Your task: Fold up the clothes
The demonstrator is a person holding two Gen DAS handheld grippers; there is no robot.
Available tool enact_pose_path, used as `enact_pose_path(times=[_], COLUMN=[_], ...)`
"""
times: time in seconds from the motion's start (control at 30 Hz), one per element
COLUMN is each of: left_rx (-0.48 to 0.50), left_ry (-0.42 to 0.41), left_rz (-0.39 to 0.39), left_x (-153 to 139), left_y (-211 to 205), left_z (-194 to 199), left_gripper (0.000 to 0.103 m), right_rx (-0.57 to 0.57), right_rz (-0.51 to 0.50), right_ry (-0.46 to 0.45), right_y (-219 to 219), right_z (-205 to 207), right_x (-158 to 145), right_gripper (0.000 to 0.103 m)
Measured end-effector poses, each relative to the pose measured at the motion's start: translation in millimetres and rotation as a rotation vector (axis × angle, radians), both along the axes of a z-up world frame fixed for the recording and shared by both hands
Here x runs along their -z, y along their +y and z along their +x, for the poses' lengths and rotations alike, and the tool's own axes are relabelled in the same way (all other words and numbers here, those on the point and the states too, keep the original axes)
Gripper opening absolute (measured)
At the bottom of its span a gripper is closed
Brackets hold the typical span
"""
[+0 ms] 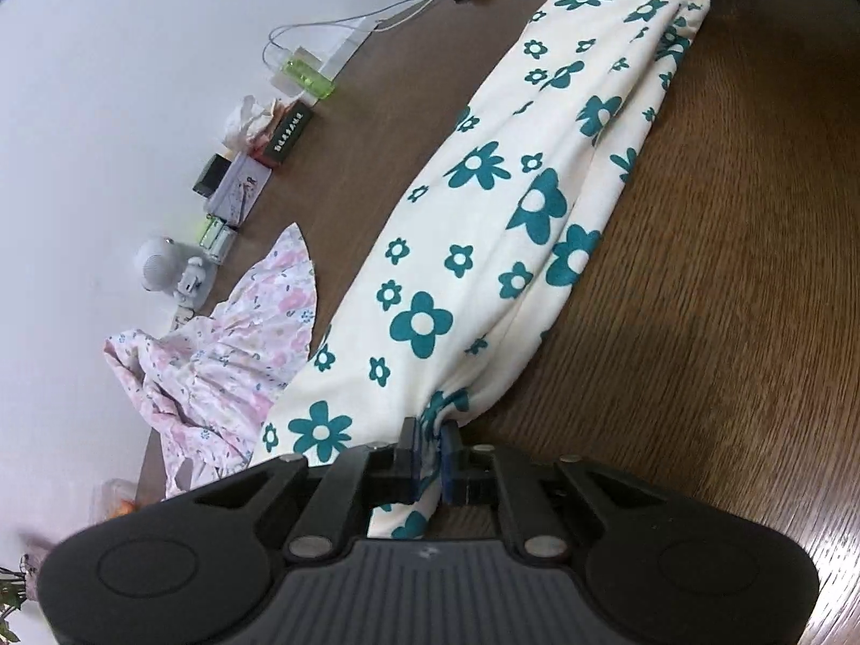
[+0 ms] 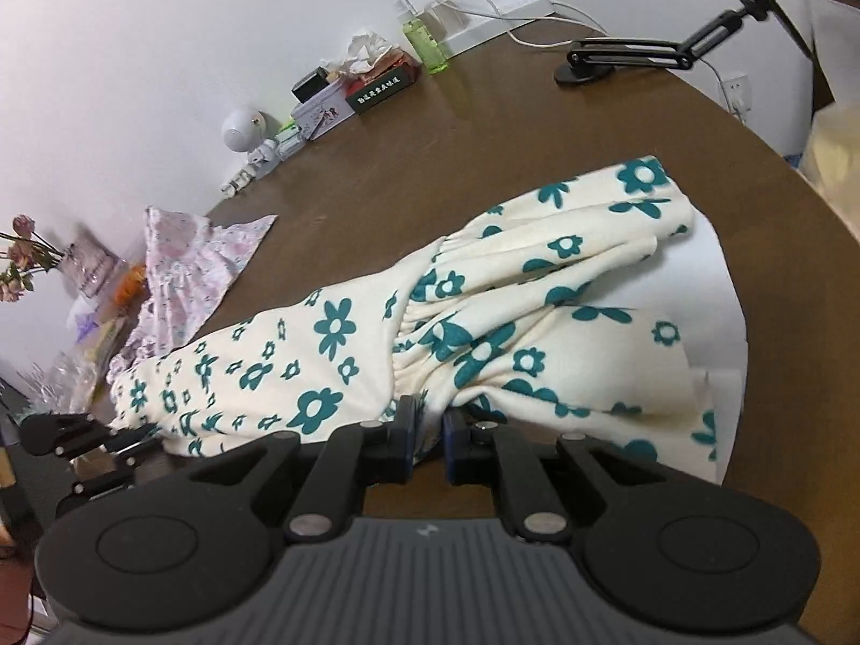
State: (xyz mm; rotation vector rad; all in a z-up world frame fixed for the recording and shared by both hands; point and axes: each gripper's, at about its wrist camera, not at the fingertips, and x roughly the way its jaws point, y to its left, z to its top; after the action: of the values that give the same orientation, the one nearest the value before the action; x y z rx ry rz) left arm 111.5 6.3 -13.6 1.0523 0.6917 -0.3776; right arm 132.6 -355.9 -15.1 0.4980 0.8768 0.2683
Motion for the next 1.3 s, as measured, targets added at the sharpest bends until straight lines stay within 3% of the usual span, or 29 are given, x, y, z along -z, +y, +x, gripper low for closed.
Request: enact_pose_path(times=[0.43, 0.53, 0.57, 0.6, 0.67, 0.8, 0.83, 0.87, 0.9, 0.97, 1.03, 1.13, 1.3], left_rx=[0.0, -0.007, -0.011, -0.018, -0.021, -0.032, -0.03, -0.028, -0.03, -0.054, -0.077, -0.107, -0.173], left_ry=[-0.005, -0.01, -0.011, -0.021, -0.046, -0.036, -0.037, -0.036, -0.022, 0.033, 0.064, 0.04, 0.037], left_rz=[-0.029, -0.096, -0.132, -0.176, -0.32, -0.593, -0.607, -0.619, -0.615, -0.617, -0.619, -0.612, -0.624], left_x=[3, -3, -9, -16, -37, -74, -76, -78, -77, -67, -53, -37, -27], left_y=[-4, -1, 1, 4, 14, 17, 7, -3, -16, -42, -66, -79, -50], left_z=[-16, -19, -23, -29, -39, -38, -31, -25, -16, 7, 29, 48, 57], left_gripper=[0.006, 0.016, 0.028, 0.04, 0.053, 0.057, 0.056, 0.044, 0.024, 0.014, 0.013, 0.013, 0.015], right_rx=[0.015, -0.007, -0.011, -0.016, -0.025, -0.037, -0.052, -0.067, -0.106, -0.193, -0.281, -0.371, -0.391], right_rz=[-0.021, -0.032, -0.028, -0.025, -0.02, -0.059, -0.091, -0.123, -0.165, -0.25, -0.348, -0.458, -0.492], right_ry=[-0.03, -0.036, -0.046, -0.068, -0.115, -0.235, -0.268, -0.301, -0.325, -0.361, -0.375, -0.386, -0.362], right_y=[-2, -2, -4, -7, -14, -12, -4, 3, 20, 58, 100, 142, 130], right_z=[7, 5, 0, -7, -22, -34, -30, -27, -19, -4, 12, 32, 46], right_x=[5, 2, 0, -5, -15, -35, -40, -45, -47, -49, -44, -29, -16], right_gripper=[0.01, 0.024, 0.046, 0.062, 0.065, 0.064, 0.062, 0.051, 0.035, 0.027, 0.026, 0.026, 0.025])
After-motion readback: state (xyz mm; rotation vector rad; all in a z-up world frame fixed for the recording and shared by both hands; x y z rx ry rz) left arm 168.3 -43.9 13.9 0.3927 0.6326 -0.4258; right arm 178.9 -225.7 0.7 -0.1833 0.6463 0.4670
